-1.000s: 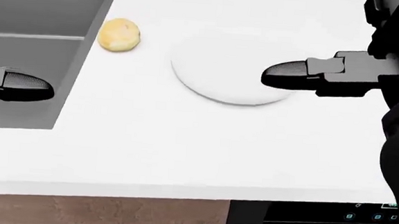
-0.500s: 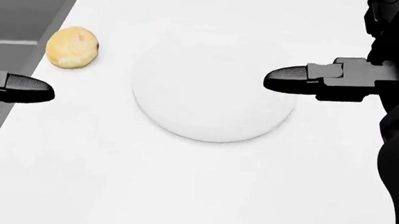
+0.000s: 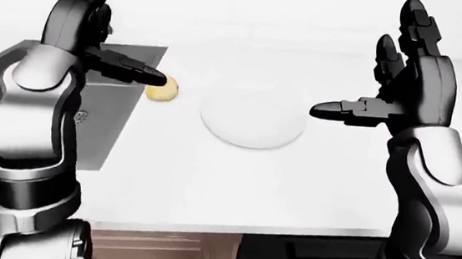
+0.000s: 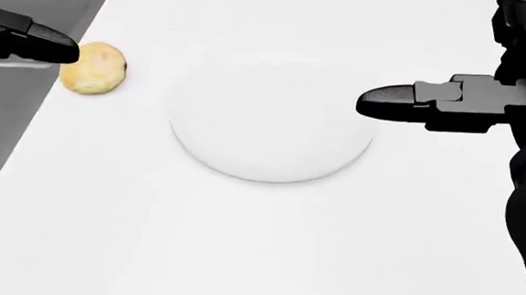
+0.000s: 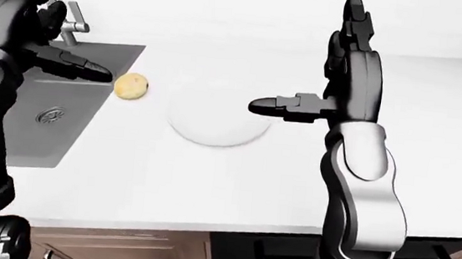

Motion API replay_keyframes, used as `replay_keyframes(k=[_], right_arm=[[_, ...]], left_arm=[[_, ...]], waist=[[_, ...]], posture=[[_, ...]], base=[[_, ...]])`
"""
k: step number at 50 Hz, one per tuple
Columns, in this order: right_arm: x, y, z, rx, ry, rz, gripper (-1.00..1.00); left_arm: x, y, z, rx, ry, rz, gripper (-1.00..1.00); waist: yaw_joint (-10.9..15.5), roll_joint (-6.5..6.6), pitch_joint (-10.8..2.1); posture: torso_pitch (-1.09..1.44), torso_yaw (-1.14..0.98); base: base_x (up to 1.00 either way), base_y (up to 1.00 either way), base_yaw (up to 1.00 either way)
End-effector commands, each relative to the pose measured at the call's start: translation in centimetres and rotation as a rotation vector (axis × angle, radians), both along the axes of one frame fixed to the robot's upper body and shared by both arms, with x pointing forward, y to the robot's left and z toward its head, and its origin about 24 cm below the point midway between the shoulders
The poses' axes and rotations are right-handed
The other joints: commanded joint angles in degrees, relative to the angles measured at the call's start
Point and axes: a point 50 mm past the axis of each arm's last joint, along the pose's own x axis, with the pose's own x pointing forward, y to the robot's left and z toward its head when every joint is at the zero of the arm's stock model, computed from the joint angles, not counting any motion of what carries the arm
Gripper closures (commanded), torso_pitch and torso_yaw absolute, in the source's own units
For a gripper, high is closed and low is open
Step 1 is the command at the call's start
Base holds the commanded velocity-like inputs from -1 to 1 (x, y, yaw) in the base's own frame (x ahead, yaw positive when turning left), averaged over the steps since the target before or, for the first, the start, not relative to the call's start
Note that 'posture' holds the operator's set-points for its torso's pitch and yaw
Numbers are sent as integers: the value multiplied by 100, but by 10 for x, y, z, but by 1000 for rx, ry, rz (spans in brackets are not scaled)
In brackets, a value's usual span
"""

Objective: Place the pastries on the plates.

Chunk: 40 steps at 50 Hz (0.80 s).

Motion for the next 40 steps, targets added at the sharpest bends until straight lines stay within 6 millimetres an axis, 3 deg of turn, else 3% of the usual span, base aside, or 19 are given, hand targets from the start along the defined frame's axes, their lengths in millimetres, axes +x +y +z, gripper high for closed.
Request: replay_keyframes(k=[1,6,7,8,9,11,13,14,15,16,17,24,28,29,32,40], right_arm=[[-6,1,14,-11,-83,5,-100],[-7,0,16,-11,-81,1,-100],[-7,0,16,-18,-81,2,-100],[-7,-1,16,-16,-80,0,-100],[-7,-1,17,-20,-80,0,-100],[-7,-1,19,-20,-82,0,-100],[-8,-2,21,-23,-86,-4,-100],[-8,-2,21,-23,-87,-5,-100],[-8,-3,21,-23,-86,-6,-100],[-8,-2,21,-23,-85,-5,-100],[-9,-3,21,-18,-85,-6,-100],[-10,-7,19,-20,-77,-38,-100],[-12,-7,19,-19,-80,-37,-100],[-12,-7,19,-18,-80,-38,-100],[-12,-7,18,-19,-80,-36,-100],[-13,-8,15,-17,-77,-36,-100]], left_arm=[[8,-1,22,61,-101,-6,-100],[46,-3,25,91,-91,-13,-100],[55,-2,25,98,-85,-8,-100],[60,-3,25,100,-82,-14,-100],[63,-3,24,107,-74,-15,-100],[69,-2,22,108,-69,-13,-100],[74,-1,20,115,-58,-8,-100],[76,1,21,123,-60,-1,-100],[77,0,21,123,-57,-6,-100],[79,1,19,129,-49,-2,-100],[81,0,19,134,-47,-7,-100],[87,-1,14,179,-19,-8,-100],[88,-2,12,197,-5,-22,-100],[89,-2,12,204,-1,-27,-100],[91,-5,11,226,15,-36,-100],[96,-3,2,245,45,-3,-100]], waist=[[2,-7,-128],[10,-23,-160],[2,-3,-293],[18,42,-167],[20,69,-124],[27,159,-156],[-13,347,-251],[-25,365,-220],[-5,293,-235],[-37,406,-225],[-37,424,-201],[-17,111,-35],[108,-302,-154],[94,-177,-105],[74,-124,-192],[31,-70,-279]], posture=[[0,0],[0,0],[0,0],[0,0],[0,0],[0,0],[0,0],[0,0],[0,0],[0,0],[0,0],[0,0],[0,0],[0,0],[0,0],[0,0]], base=[[0,0,0],[0,0,0],[16,0,0],[17,0,0],[17,0,0],[17,0,0],[17,0,0],[17,0,0],[17,0,0],[17,0,0],[18,0,0],[4,0,0],[0,0,0],[0,0,0],[0,0,0],[0,0,0]])
